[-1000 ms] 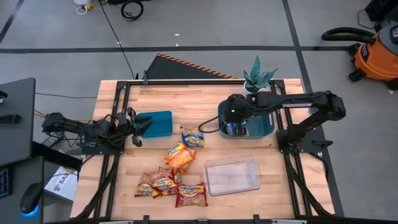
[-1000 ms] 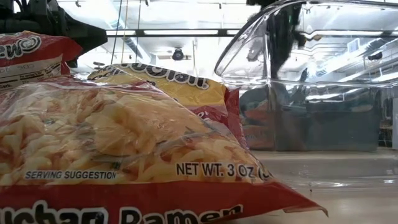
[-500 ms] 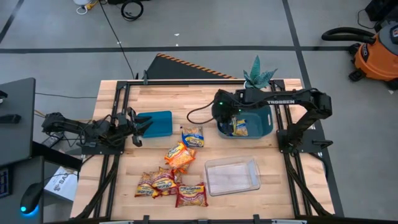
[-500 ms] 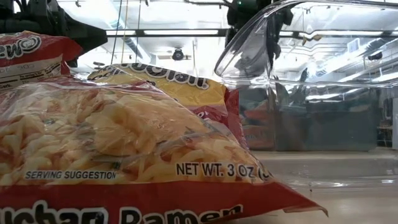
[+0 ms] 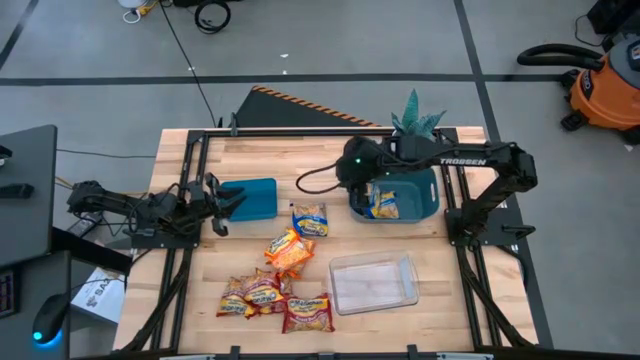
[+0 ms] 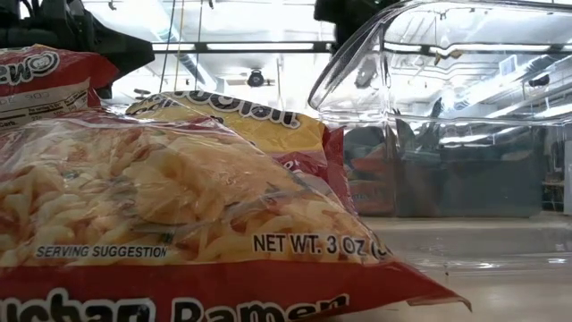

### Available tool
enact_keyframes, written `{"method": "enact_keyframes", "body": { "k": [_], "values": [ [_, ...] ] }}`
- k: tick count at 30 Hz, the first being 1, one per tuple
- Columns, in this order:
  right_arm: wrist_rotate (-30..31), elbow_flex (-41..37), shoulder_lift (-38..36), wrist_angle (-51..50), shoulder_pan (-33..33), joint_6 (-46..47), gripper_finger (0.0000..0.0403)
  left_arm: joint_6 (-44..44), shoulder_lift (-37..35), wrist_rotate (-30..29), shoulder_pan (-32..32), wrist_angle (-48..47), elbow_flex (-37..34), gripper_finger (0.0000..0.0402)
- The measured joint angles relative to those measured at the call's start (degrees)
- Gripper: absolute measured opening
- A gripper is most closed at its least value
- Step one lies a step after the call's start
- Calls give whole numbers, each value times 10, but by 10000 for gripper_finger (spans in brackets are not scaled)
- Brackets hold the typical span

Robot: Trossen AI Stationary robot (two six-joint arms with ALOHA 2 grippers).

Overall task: Sort Maruchan noodles
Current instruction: Put the blue noodle pack into the dark blue bin

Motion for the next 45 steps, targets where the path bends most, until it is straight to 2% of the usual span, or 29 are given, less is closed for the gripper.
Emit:
{"method": "enact_keyframes", "body": {
  "k": [5, 10, 17, 24, 37, 41, 45],
  "values": [
    [-53, -25, 40, 113, 19, 19, 161, -10, 0, 16, 0, -9, 0, 117],
    [-90, -12, 127, 167, 30, 24, 163, -10, 6, 16, 0, -11, 0, 117],
    [-93, 78, 238, 173, 33, 16, 166, -10, 11, 10, 0, -10, 0, 117],
    [-91, 164, 311, 149, 22, -1, 183, -9, 11, 10, 0, -12, 0, 117],
    [-91, 174, 378, 165, -9, -20, 183, -10, 11, 10, 0, -12, 0, 117],
    [-91, 168, 376, 178, -8, -31, 159, -9, 11, 10, 0, -12, 0, 117],
    [-90, 168, 374, 172, -8, -34, 114, -10, 11, 10, 0, -12, 0, 117]
  ]
}}
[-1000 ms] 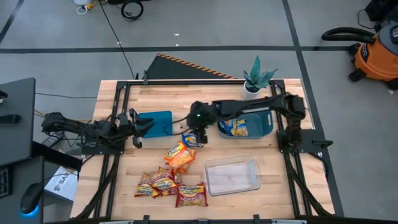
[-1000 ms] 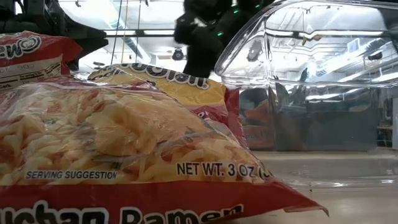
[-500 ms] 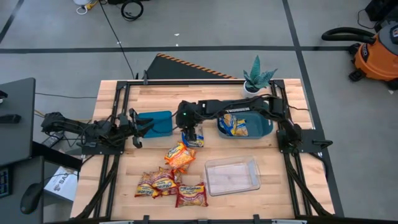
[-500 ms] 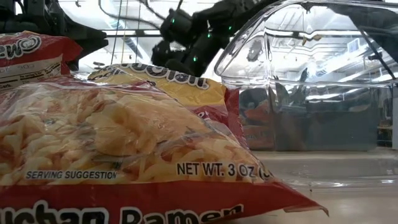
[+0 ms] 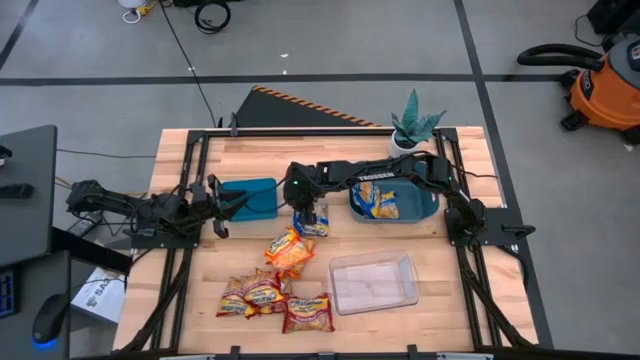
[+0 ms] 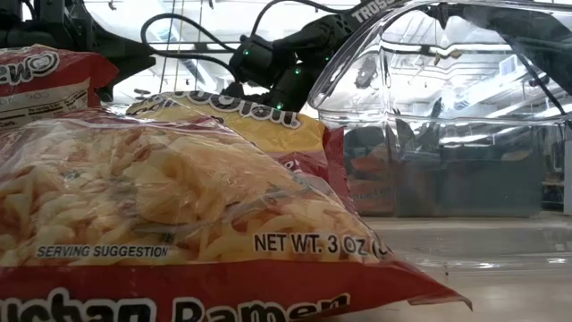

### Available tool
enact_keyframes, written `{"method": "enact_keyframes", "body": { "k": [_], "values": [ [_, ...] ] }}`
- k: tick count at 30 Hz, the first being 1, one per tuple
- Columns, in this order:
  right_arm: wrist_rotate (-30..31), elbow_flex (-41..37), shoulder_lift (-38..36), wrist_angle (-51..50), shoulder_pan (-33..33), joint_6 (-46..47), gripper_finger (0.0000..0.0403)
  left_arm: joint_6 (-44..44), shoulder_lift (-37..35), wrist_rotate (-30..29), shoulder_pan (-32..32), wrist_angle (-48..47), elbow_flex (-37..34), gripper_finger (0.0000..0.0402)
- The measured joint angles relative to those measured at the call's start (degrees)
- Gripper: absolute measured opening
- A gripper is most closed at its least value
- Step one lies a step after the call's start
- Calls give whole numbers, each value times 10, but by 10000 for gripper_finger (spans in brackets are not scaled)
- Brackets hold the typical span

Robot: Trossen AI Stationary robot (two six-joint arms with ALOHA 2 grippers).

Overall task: Sort Maruchan noodles
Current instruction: Put the blue noodle pack into the dark blue bin

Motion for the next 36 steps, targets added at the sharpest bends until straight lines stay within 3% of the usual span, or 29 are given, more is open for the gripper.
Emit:
{"method": "enact_keyframes", "body": {
  "k": [8, 15, 36],
  "values": [
    [10, 2, 0, -29, 0, -18, 9, 5, 0, -6, 0, 0, 0, 117],
    [18, 4, -22, -57, 3, -18, 6, -3, 0, -8, 0, 0, 0, 117],
    [124, 4, -179, -131, 32, -20, 2, 7, 0, -14, 0, 0, 0, 117]
  ]
}}
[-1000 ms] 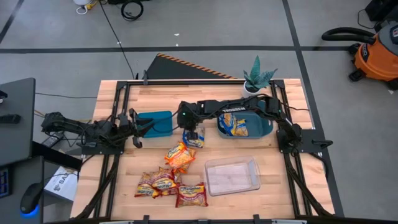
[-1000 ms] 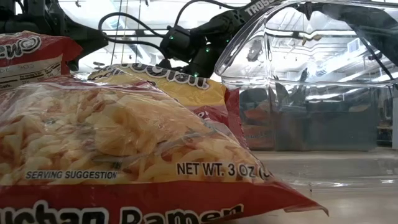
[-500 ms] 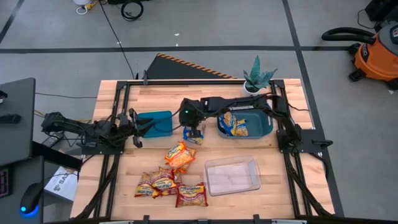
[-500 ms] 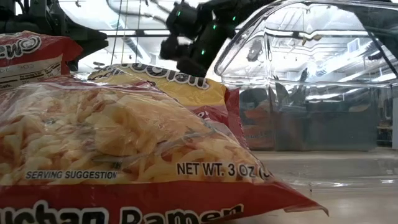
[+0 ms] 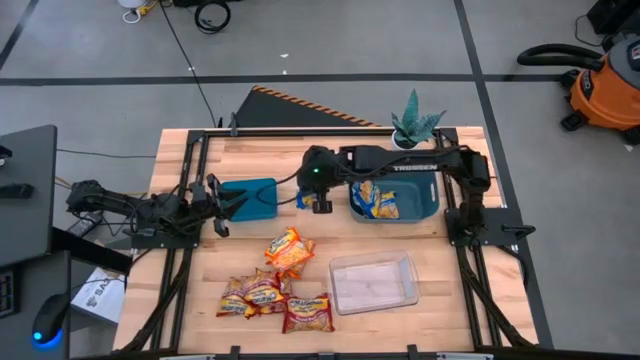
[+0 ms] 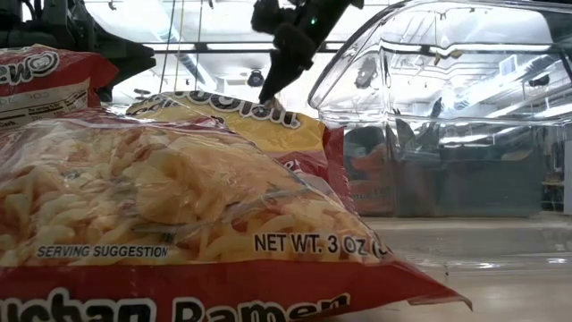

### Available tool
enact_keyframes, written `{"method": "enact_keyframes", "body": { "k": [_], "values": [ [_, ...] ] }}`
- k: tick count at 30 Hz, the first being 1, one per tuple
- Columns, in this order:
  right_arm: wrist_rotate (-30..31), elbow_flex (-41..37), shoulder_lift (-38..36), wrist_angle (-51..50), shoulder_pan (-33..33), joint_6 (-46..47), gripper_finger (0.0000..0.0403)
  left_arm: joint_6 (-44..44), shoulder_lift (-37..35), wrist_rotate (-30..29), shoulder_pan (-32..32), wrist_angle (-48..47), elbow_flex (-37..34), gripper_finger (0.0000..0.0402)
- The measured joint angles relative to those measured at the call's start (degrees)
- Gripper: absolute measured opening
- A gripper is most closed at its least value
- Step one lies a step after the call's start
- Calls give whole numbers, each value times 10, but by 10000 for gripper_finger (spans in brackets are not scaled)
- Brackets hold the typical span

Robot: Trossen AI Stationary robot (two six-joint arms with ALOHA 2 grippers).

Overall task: Sort Maruchan noodles
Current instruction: Put the blue noodle pack into the dark blue bin

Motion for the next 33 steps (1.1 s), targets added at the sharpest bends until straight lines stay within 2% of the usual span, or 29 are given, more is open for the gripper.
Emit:
{"method": "enact_keyframes", "body": {
  "k": [19, 22, 29, 33],
  "values": [
    [45, 0, -25, -58, 13, 7, 2, 0, 0, -2, 0, 0, 0, 117],
    [69, 0, -32, -75, 13, 7, 2, 0, 0, -2, 0, 0, 0, 117],
    [126, 0, -86, -130, 25, 16, 3, 7, 0, -2, 0, 0, 0, 117],
    [131, 0, -134, -198, 31, 33, 5, 8, 0, -2, 0, 0, 0, 117]
  ]
}}
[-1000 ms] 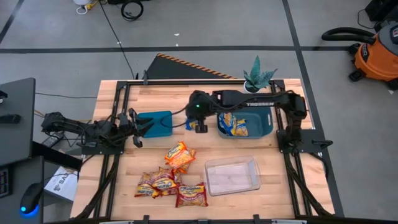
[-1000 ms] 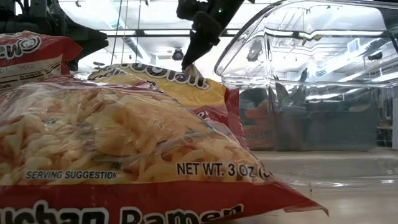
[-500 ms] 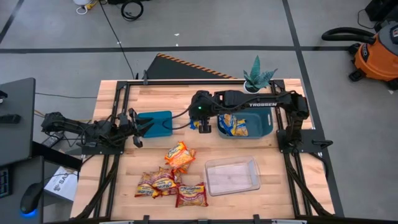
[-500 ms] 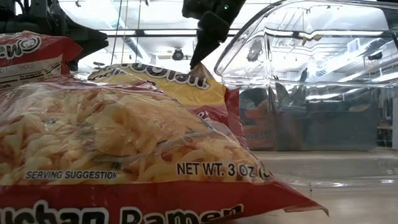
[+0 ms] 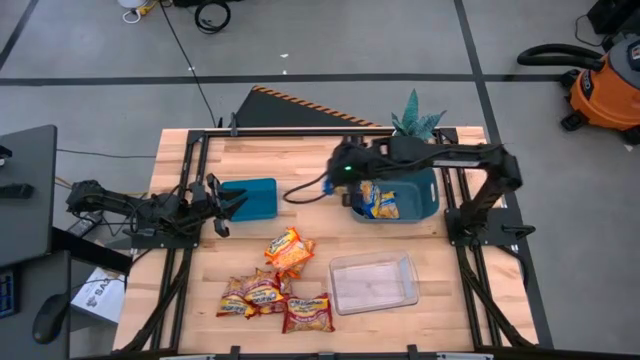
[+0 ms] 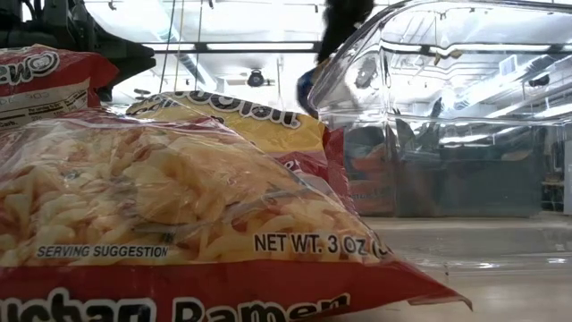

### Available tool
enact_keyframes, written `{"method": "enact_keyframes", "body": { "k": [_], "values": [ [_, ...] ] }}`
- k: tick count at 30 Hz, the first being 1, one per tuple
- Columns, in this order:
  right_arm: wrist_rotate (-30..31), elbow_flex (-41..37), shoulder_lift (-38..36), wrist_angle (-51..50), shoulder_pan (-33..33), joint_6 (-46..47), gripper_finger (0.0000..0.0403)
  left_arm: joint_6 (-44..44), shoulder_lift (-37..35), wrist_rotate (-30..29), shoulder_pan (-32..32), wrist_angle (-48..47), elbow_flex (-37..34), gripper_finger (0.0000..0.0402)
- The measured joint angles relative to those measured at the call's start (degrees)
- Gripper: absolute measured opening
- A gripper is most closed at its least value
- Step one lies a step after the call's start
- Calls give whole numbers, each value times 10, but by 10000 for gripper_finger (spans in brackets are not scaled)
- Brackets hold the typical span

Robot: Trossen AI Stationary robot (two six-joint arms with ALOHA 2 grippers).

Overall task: Sort Maruchan noodles
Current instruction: Put the blue noodle pack into the dark blue bin

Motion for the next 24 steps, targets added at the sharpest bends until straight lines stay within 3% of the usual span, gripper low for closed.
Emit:
{"method": "enact_keyframes", "body": {
  "k": [9, 24],
  "values": [
    [1, -48, -121, -81, -1, 44, 6, -3, 0, 0, 0, 0, 0, 117],
    [-23, -302, -337, -106, -46, 100, 7, -3, 0, 0, 0, 0, 0, 117]
  ]
}}
